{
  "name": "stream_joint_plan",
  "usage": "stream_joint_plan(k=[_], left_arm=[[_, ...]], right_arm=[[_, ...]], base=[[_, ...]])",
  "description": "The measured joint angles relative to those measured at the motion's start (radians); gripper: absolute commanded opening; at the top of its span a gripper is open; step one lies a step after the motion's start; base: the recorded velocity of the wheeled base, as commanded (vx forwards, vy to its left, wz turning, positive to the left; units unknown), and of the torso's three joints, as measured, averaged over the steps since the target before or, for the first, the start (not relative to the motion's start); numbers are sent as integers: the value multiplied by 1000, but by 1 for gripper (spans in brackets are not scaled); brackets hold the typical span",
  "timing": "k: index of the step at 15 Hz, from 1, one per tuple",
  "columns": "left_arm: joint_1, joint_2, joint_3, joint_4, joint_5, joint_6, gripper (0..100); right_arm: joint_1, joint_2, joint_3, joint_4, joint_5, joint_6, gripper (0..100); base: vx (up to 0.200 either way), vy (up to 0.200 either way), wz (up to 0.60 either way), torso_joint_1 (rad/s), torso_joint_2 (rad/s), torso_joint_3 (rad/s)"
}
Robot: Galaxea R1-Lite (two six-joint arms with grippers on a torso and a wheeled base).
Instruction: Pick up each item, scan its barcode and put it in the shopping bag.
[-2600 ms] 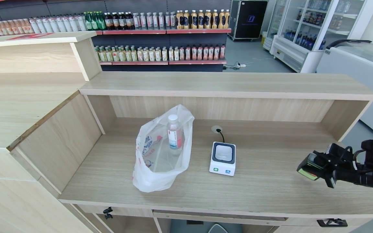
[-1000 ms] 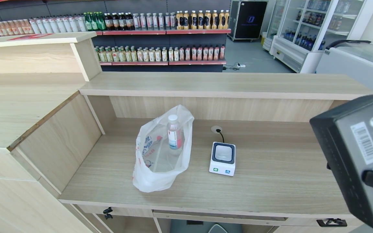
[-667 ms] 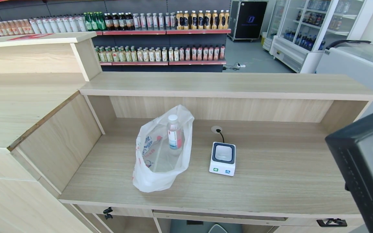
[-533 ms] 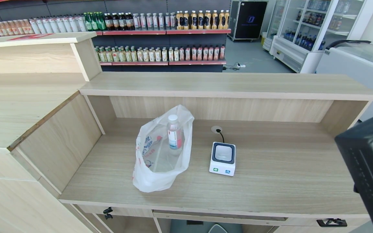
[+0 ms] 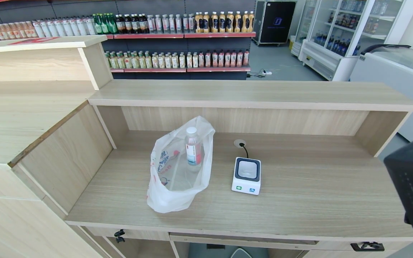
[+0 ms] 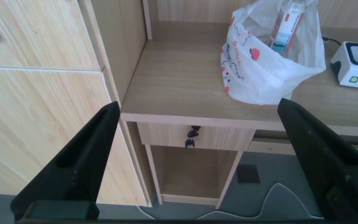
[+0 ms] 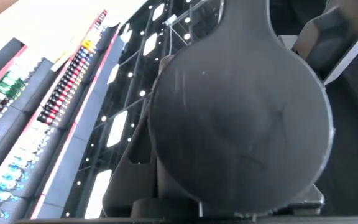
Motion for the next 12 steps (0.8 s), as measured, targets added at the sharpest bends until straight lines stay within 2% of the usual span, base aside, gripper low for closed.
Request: stream_joint_plan(k=[4, 6, 8, 10, 12], left_arm=[[0, 0, 0, 0, 0, 0, 100], [0, 0, 0, 0, 0, 0, 100], [0, 0, 0, 0, 0, 0, 100], [0, 0, 0, 0, 0, 0, 100], [0, 0, 0, 0, 0, 0, 100]], right_arm=[[1, 6, 0, 1, -1, 5, 0], [-6, 27, -27, -4, -15, 109, 0], [-64, 61, -68, -5, -101, 370, 0], [-176, 86, -71, 24, -209, 781, 0], [-315, 96, -58, 139, -332, 1142, 0]], base=[[0, 0, 0, 0, 0, 0], [0, 0, 0, 0, 0, 0], [0, 0, 0, 0, 0, 0], [0, 0, 0, 0, 0, 0], [0, 0, 0, 0, 0, 0]])
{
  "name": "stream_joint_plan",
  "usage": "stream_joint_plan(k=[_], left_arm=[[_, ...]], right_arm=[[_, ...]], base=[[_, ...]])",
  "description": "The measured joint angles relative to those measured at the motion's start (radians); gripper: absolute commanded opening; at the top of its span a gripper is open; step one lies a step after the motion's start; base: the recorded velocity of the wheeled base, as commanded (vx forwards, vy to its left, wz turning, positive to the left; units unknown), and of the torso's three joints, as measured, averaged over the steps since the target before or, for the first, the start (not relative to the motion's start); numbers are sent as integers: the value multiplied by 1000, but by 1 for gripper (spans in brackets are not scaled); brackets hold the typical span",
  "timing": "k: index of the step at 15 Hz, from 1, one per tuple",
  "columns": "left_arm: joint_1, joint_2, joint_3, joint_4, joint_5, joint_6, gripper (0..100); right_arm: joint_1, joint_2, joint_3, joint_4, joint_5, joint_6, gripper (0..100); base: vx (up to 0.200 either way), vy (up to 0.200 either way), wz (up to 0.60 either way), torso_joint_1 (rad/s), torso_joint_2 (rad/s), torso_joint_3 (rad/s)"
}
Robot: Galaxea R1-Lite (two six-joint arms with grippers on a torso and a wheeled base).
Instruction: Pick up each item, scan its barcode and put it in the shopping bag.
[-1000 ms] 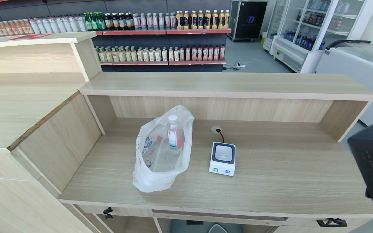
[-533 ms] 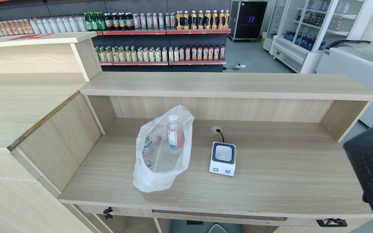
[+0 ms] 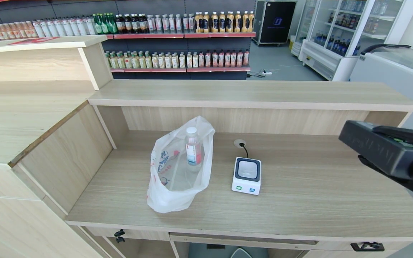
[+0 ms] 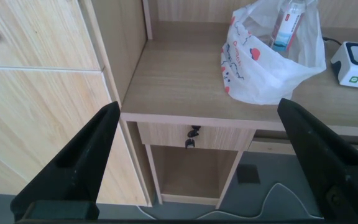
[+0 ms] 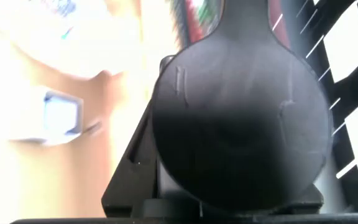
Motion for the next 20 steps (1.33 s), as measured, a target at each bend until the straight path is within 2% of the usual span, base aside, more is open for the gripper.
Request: stream_joint_plan(k=[2, 4, 6, 8, 10, 14, 16, 18, 20], left_arm=[[0, 0, 0, 0, 0, 0, 100], [0, 0, 0, 0, 0, 0, 100], [0, 0, 0, 0, 0, 0, 100], [0, 0, 0, 0, 0, 0, 100], [-1, 0, 0, 0, 0, 0, 100], [-1, 0, 0, 0, 0, 0, 100], [0, 0, 0, 0, 0, 0, 100], [0, 0, 0, 0, 0, 0, 100], [1, 0, 0, -1, 0, 0, 100]], right_arm=[[-155, 8, -29, 179, -127, 353, 0], [-266, 21, -79, 323, -189, 645, 0], [-391, 42, -105, 369, -211, 836, 0], [-487, 64, -99, 383, -218, 924, 0], [-509, 76, -81, 380, -218, 998, 0], [-425, 110, -122, 358, -220, 1216, 0], [-396, 163, -171, 373, -209, 1314, 0], [-385, 224, -180, 366, -129, 1356, 0], [-427, 294, -172, 350, 73, 1393, 0]], base=[[0, 0, 0, 0, 0, 0], [0, 0, 0, 0, 0, 0], [0, 0, 0, 0, 0, 0], [0, 0, 300, 1, 1, 1], [0, 0, 600, 0, 5, 5], [0, 0, 600, 5, 4, 2], [0, 0, 0, 0, 0, 0], [0, 0, 0, 0, 0, 0], [0, 0, 0, 0, 0, 0]])
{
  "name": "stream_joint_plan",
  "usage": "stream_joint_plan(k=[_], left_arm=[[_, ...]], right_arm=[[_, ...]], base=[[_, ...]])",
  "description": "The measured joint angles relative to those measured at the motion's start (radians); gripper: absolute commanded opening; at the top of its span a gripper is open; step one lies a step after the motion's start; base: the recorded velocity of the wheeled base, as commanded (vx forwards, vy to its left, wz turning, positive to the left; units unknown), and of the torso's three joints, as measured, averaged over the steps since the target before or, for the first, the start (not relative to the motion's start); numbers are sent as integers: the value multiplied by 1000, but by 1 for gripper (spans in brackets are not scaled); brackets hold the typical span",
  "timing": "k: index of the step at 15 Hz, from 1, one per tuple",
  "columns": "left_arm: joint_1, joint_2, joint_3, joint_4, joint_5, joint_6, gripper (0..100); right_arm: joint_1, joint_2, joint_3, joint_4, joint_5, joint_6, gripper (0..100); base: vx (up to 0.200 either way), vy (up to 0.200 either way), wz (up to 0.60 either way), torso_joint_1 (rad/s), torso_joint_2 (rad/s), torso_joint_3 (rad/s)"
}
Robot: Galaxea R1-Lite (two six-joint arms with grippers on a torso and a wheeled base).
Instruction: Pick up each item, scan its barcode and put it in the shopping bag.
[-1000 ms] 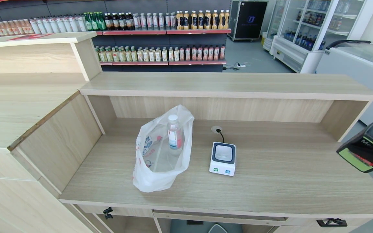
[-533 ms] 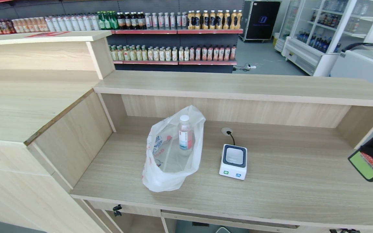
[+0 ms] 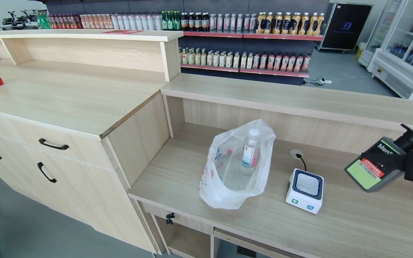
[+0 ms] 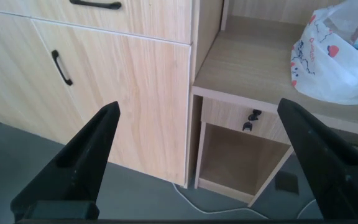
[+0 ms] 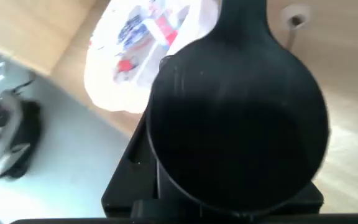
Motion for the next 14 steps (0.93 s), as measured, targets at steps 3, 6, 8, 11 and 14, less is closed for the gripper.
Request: stream_joint_plan(k=[3, 6, 8, 11, 14], left_arm=[[-2, 0, 0, 1, 0, 0, 100], [-1, 0, 0, 1, 0, 0, 100], [-2, 0, 0, 1, 0, 0, 100], [-2, 0, 0, 1, 0, 0, 100], [-1, 0, 0, 1, 0, 0, 100]], right_arm=[[-88, 102, 3, -41, 175, 8, 0], [-115, 215, -11, -112, 194, 14, 0], [-134, 292, -36, -130, 211, 16, 0], [-147, 399, -68, -144, 250, 18, 0], [-132, 480, -101, -188, 253, 15, 0]], base=[[0, 0, 0, 0, 0, 0], [0, 0, 0, 0, 0, 0], [0, 0, 0, 0, 0, 0], [0, 0, 0, 0, 0, 0], [0, 0, 0, 0, 0, 0]])
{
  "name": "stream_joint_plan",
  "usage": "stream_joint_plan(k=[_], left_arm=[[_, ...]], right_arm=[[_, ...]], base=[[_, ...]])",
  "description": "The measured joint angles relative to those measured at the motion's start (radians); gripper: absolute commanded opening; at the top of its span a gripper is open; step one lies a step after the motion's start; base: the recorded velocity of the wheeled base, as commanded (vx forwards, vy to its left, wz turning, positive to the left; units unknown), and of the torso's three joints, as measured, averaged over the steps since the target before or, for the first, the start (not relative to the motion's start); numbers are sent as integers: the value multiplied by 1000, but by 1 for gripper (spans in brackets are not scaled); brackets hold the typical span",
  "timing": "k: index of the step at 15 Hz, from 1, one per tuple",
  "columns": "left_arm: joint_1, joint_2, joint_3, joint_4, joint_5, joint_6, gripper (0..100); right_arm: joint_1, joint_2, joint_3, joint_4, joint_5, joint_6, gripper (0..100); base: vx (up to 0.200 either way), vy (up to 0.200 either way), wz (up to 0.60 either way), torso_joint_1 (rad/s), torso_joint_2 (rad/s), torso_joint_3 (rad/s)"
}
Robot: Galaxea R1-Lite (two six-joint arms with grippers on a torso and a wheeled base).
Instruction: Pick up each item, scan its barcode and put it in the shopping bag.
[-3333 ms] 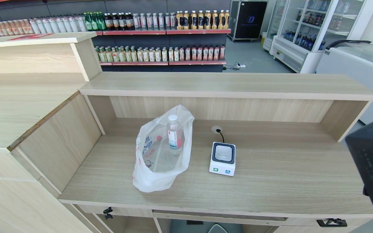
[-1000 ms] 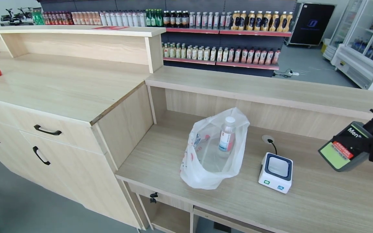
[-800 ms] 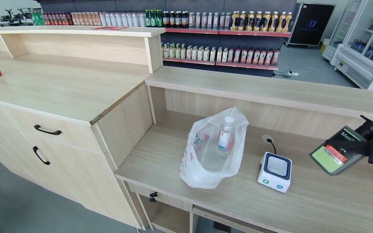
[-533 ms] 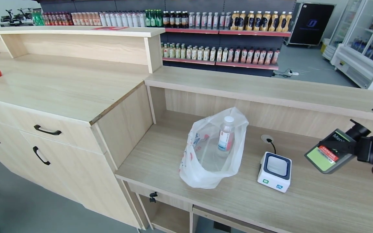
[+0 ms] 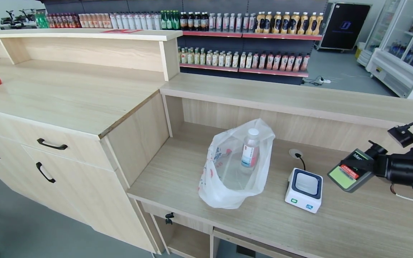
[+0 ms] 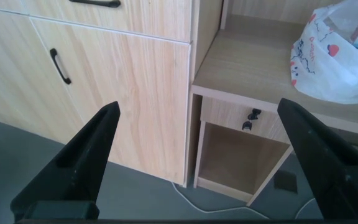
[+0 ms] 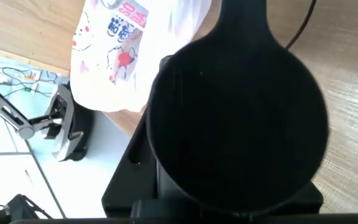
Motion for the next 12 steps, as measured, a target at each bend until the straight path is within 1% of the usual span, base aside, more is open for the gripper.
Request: stream_joint_plan(k=[4, 12], left_arm=[[0, 0, 0, 0, 0, 0, 100], [0, 0, 0, 0, 0, 0, 100]], right_arm=[[37, 71, -37, -68, -1, 1, 0], [136, 152, -51, -175, -2, -7, 0]], base=[[0, 0, 0, 0, 0, 0], [0, 0, 0, 0, 0, 0]])
